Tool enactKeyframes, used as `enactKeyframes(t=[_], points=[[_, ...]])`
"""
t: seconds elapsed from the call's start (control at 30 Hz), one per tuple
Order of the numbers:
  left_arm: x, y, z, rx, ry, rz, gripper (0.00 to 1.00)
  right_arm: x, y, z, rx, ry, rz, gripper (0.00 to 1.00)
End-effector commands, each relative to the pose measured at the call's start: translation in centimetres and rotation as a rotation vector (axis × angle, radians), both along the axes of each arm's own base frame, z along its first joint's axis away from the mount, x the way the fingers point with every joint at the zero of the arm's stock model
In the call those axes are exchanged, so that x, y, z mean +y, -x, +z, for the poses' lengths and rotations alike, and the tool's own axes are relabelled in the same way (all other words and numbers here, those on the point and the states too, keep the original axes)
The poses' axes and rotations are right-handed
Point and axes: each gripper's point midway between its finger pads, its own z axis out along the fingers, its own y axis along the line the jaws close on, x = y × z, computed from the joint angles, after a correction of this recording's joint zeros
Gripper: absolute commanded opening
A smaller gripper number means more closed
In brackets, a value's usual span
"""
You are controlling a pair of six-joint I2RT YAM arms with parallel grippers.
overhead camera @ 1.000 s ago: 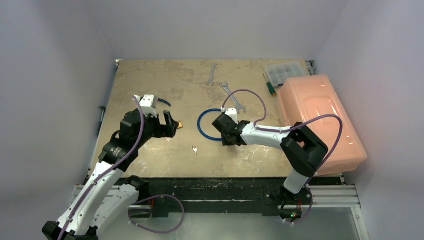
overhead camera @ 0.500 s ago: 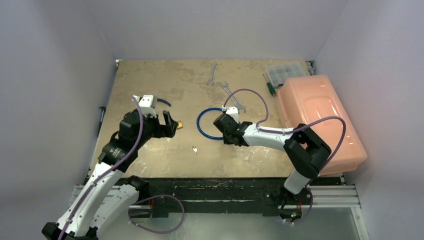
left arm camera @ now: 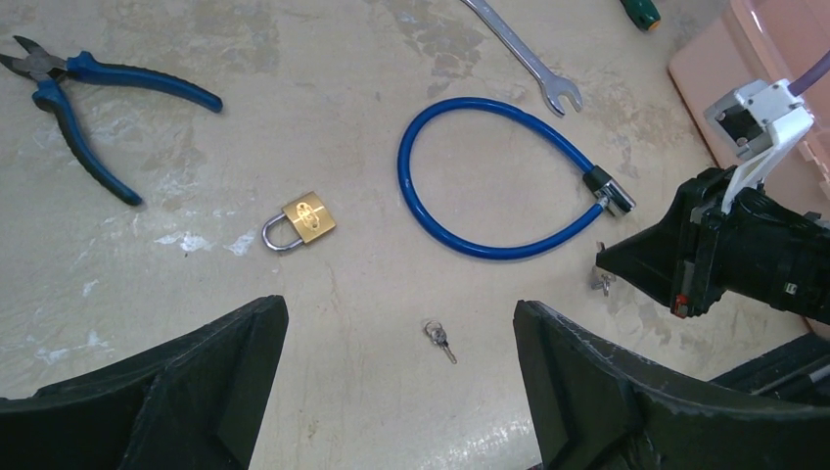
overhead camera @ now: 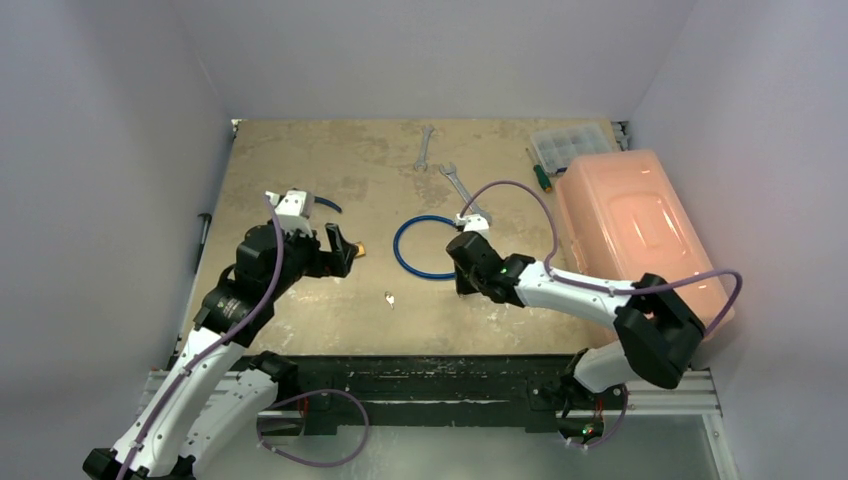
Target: Unlock with the key
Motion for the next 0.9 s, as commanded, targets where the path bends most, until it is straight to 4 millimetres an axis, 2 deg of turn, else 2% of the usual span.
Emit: enactKeyframes(t=[0.0,0.17,0.3,0.47,0.6,0.73,0.87], points=[[-1.6,0.2,1.2,-0.044,0.034,-0.091,0.92,1.5,-0.2,2.6,-0.075,-0.118,0.051,0.0],[-2.8,0.4,1.1,0.002,0.077,-0.135,0.89,2.4,0.2,5.0,-0.14,-0.214,0.119,0.0],[-5.3,1.3,0.7,0.102,0.244,-0.18,0.85,3.6,1.1,7.2,-0.189,-0.296,0.23,0.0],[-6.7,1.5,1.3,0.201,0.399,-0.157,0.83,4.3,2.1,9.5,-0.259,-0.324,0.32,0.0],[-7.3,1.4,1.7,0.25,0.484,-0.124,0.79,5.1,3.3,10.3,-0.334,-0.29,0.359,0.0],[-8.1,1.7,2.1,0.287,0.541,-0.127,0.76,6.9,4.9,11.0,-0.435,-0.272,0.402,0.0],[-8.1,2.2,1.2,0.332,0.577,-0.09,0.73,8.4,6.8,10.9,-0.505,-0.246,0.46,0.0]])
